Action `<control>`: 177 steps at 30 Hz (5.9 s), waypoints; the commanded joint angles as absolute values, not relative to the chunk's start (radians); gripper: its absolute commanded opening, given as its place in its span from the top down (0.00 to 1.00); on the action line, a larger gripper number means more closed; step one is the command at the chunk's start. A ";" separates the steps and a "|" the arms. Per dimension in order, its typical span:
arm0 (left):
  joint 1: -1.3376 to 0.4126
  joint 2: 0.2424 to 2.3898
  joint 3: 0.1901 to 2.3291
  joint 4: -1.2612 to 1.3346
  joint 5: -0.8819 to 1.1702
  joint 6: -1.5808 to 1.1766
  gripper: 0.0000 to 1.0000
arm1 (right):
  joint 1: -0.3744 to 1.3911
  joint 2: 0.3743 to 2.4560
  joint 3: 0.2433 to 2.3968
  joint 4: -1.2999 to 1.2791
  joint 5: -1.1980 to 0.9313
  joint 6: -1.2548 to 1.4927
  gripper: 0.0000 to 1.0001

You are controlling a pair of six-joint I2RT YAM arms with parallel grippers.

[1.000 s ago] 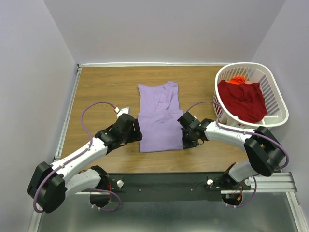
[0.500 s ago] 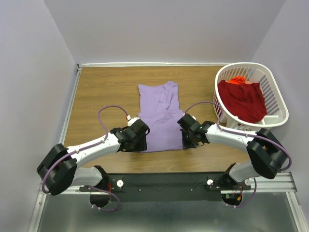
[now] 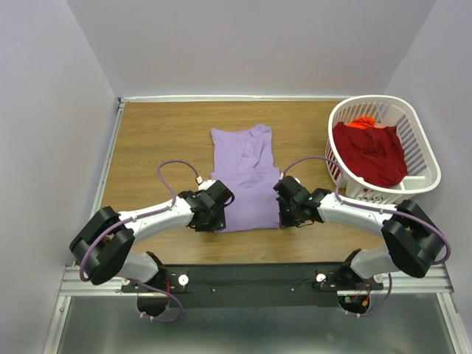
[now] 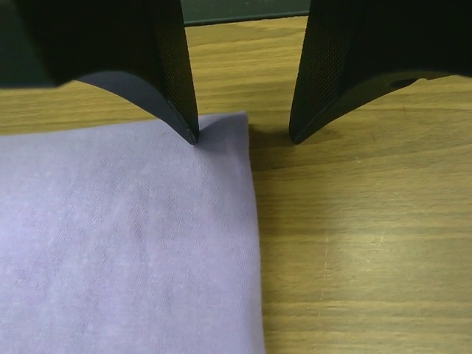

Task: Fold and stack the t-shirts
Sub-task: Fold the tshirt

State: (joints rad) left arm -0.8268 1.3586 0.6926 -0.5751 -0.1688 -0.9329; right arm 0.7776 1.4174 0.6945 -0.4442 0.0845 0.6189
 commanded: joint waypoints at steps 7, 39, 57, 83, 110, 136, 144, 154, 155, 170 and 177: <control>-0.854 1.442 0.701 -0.583 -0.198 -0.937 0.62 | 0.778 1.450 0.635 -0.469 0.156 0.597 1.00; -0.996 0.988 0.744 -0.812 -0.127 -1.051 1.00 | 1.050 1.198 0.983 -1.120 0.273 0.851 1.00; -0.643 1.111 0.976 -0.652 -0.101 -0.687 1.00 | 0.813 1.494 1.505 -1.151 0.459 0.457 1.00; -0.333 1.552 1.098 -0.413 -0.028 -0.477 1.00 | 0.538 2.045 1.904 -0.940 0.330 0.181 1.00; -0.376 1.329 0.896 -0.230 -0.017 -0.612 0.49 | 0.495 1.885 1.588 -0.508 -0.093 0.149 0.60; -0.227 1.795 1.151 -0.051 0.139 -0.657 0.44 | 0.408 2.035 1.536 -0.213 -0.343 0.215 0.65; -0.337 1.445 0.898 -0.058 0.186 -0.660 0.48 | 0.407 1.738 1.071 0.090 -0.639 0.486 0.63; -0.361 1.514 0.559 0.080 0.107 -0.770 0.68 | 0.373 1.810 0.746 0.364 -0.677 0.506 0.65; -0.356 1.517 0.551 0.086 0.113 -0.779 0.69 | 0.368 1.816 0.736 0.362 -0.663 0.500 0.65; -0.353 0.939 0.624 -0.178 -0.221 -0.663 0.33 | 0.498 1.689 0.872 0.575 -0.816 0.819 0.53; -0.353 0.773 0.592 -0.178 -0.294 -0.657 0.25 | 0.634 1.975 0.986 0.785 -0.753 0.932 0.50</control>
